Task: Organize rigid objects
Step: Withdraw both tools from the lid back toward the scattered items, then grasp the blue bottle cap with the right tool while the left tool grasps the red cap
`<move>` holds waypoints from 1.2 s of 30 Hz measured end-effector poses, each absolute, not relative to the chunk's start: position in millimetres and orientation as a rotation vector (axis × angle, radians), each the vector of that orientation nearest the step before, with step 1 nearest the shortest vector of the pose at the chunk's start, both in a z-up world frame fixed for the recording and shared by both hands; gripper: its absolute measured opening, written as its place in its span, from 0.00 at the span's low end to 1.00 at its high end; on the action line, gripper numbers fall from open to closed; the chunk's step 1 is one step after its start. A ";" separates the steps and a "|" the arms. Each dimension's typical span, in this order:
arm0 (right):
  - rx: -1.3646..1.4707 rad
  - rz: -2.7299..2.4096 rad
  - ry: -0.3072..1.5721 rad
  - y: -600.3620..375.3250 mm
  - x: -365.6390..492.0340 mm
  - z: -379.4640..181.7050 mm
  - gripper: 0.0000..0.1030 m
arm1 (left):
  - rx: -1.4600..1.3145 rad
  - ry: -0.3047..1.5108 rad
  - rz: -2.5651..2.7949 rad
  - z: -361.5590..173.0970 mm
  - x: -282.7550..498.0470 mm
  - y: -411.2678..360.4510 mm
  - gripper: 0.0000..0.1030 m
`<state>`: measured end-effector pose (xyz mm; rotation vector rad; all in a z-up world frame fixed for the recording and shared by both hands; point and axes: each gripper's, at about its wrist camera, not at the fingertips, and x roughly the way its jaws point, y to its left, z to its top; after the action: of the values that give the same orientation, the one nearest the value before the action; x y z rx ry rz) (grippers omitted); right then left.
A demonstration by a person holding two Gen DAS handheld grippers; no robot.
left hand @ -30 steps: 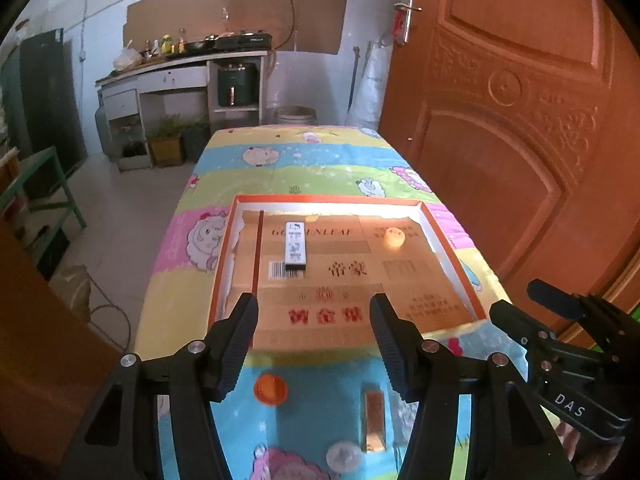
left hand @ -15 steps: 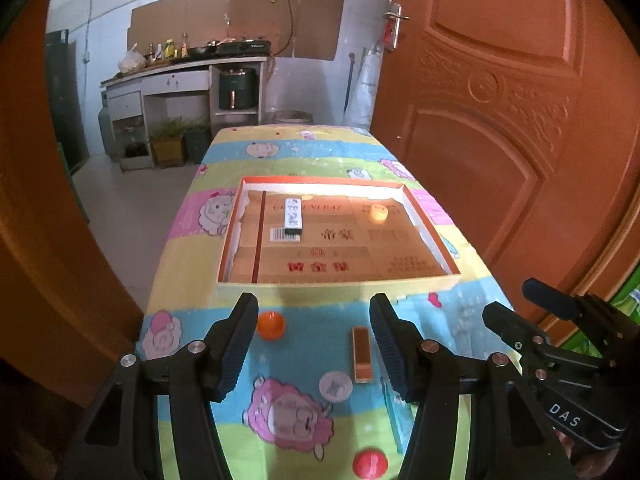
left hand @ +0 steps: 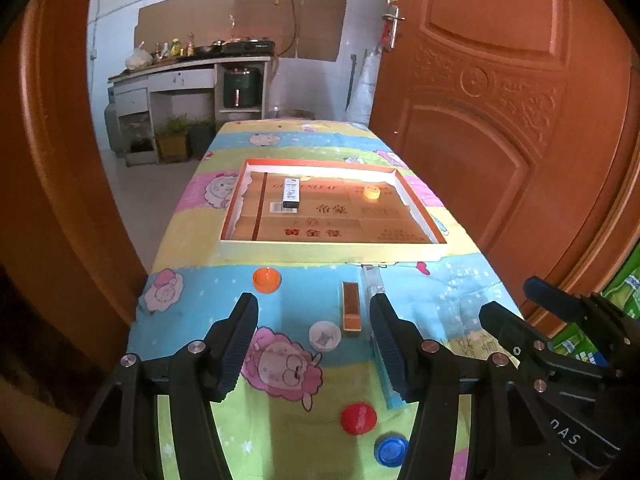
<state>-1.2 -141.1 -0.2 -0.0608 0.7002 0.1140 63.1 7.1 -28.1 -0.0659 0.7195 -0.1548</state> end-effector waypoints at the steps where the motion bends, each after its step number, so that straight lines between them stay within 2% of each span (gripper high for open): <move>1: -0.062 0.114 0.699 -140.5 -3.8 -1.3 0.56 | -0.063 0.718 -0.150 -28.7 61.2 7.2 0.58; 18: -0.083 0.237 0.773 -112.0 -47.7 -62.2 0.56 | -0.044 0.762 -0.102 -77.8 31.7 16.3 0.58; 28: -0.156 0.301 0.842 -83.0 -50.5 -106.1 0.56 | -0.061 0.765 -0.118 -87.8 28.3 21.2 0.58; 29: -0.156 0.302 0.849 -82.4 -49.3 -109.0 0.54 | -0.059 0.766 -0.121 -88.5 28.1 20.7 0.58; 32: -0.147 0.295 0.845 -85.0 -49.5 -109.7 0.29 | -0.051 0.772 -0.141 -91.8 27.9 16.8 0.58; 36: -0.161 0.275 0.849 -93.6 -50.8 -107.7 0.29 | -0.016 0.794 -0.210 -99.9 27.5 1.3 0.58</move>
<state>-50.8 -93.6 -107.7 -0.1605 0.8493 0.2753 27.5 1.3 -99.9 -0.0157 0.7943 -0.2095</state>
